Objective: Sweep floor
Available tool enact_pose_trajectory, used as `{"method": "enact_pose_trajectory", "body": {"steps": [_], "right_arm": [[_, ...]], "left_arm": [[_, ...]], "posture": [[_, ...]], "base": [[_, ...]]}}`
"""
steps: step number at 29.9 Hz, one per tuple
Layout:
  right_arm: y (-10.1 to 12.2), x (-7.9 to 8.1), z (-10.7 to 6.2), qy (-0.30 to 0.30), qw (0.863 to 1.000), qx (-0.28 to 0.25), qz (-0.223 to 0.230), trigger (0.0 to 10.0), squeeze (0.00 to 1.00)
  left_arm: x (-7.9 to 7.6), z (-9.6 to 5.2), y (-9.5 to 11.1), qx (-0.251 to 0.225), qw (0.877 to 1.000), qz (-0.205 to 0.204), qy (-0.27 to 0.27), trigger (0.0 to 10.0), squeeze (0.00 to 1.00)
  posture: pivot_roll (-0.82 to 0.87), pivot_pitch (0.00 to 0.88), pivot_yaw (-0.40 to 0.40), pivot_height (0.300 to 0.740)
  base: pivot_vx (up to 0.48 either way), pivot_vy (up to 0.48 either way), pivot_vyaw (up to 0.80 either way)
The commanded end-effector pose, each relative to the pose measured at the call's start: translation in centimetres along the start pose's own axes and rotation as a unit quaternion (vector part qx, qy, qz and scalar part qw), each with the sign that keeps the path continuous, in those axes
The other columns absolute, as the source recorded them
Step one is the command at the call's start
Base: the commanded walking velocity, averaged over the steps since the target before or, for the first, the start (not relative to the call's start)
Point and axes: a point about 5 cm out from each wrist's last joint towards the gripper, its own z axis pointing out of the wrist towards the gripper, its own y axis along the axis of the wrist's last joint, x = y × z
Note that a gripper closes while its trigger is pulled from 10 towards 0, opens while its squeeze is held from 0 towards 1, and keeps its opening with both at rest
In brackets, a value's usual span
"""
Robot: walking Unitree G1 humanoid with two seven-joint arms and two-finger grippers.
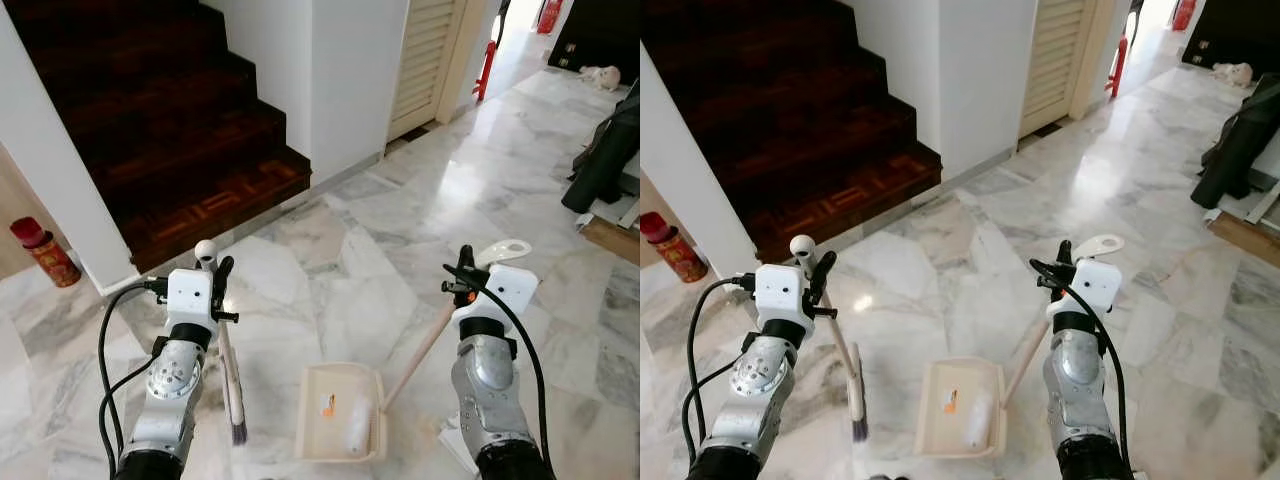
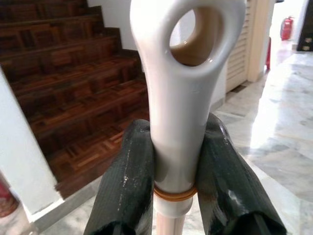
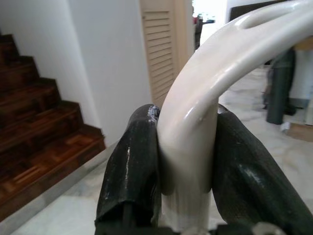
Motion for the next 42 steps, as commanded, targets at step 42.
{"method": "enact_pose_trajectory", "body": {"steps": [42], "right_arm": [[1.25,0.89,0.47,0.016,1.000,-0.023,0.009,10.0,0.00]], "left_arm": [[0.41,0.00,1.09,-0.013,1.000,0.007,0.001,10.0,0.00]], "posture": [[0.10,0.035,0.010,0.740]], "base": [[0.000,0.319,0.32]]}}
